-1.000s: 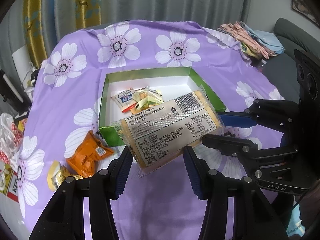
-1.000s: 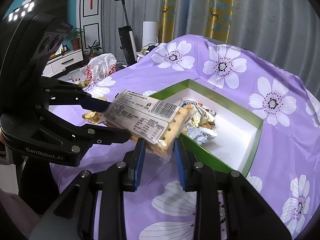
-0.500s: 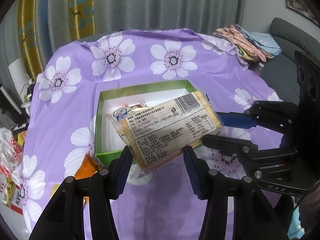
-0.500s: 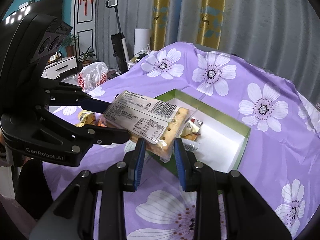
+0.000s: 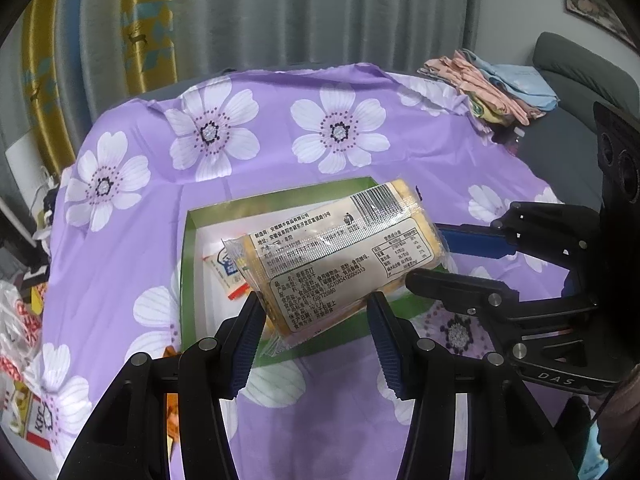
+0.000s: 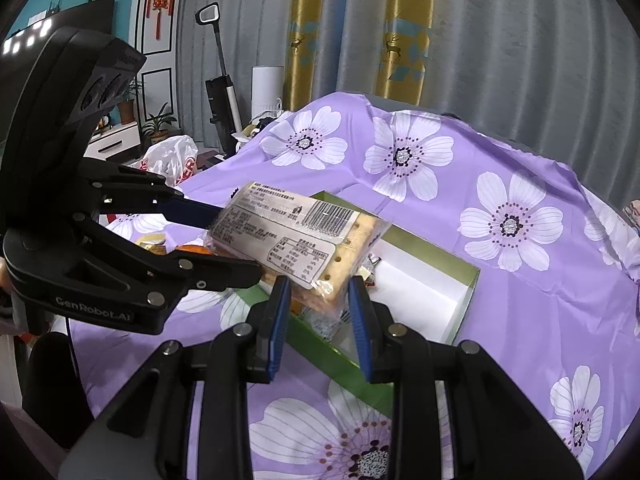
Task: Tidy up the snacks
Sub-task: 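Lift the cracker packet and carry it over the green box, then lower the cracker packet into the green box and open the left gripper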
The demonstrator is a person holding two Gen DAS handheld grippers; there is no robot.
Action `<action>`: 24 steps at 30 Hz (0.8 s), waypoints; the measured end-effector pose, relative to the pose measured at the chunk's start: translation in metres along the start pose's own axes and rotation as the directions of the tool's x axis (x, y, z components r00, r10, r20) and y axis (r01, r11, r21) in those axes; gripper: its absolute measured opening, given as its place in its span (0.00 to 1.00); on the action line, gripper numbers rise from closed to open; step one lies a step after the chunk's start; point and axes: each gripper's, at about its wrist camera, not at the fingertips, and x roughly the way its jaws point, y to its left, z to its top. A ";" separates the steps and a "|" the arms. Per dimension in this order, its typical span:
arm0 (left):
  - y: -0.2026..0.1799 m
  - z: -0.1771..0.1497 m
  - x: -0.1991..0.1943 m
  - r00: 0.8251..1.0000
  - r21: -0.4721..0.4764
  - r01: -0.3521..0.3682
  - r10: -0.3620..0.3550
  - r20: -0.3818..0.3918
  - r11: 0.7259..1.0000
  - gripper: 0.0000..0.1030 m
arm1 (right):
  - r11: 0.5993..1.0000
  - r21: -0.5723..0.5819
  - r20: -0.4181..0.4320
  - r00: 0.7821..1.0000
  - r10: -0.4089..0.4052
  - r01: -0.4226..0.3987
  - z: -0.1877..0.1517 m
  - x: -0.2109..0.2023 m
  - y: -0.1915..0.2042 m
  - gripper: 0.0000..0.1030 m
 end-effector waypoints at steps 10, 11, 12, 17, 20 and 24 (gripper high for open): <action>0.015 0.005 0.032 0.998 -0.050 0.038 -0.041 -0.040 0.998 0.51 | 1.000 0.006 -0.018 1.000 -0.003 0.003 0.003 0.022 -0.012 0.29; 0.017 0.005 0.034 0.998 -0.056 0.040 -0.042 -0.043 0.998 0.51 | 1.000 0.005 -0.021 1.000 -0.003 0.004 0.003 0.026 -0.013 0.29; 0.018 0.005 0.038 0.998 -0.059 0.039 -0.042 -0.046 0.998 0.51 | 1.000 0.004 -0.025 1.000 -0.005 0.005 0.003 0.029 -0.014 0.29; 0.025 0.008 0.049 0.997 -0.068 0.038 -0.042 -0.061 0.997 0.51 | 1.000 0.014 -0.034 0.999 0.001 -0.001 0.005 0.042 -0.019 0.29; 0.029 0.009 0.057 0.996 -0.076 0.041 -0.047 -0.075 0.996 0.51 | 1.000 0.022 -0.042 0.999 0.005 -0.004 0.004 0.052 -0.022 0.29; 0.035 0.012 0.069 0.994 -0.081 0.044 -0.053 -0.101 0.996 0.51 | 0.999 0.031 -0.060 0.998 0.011 -0.009 0.004 0.065 -0.026 0.29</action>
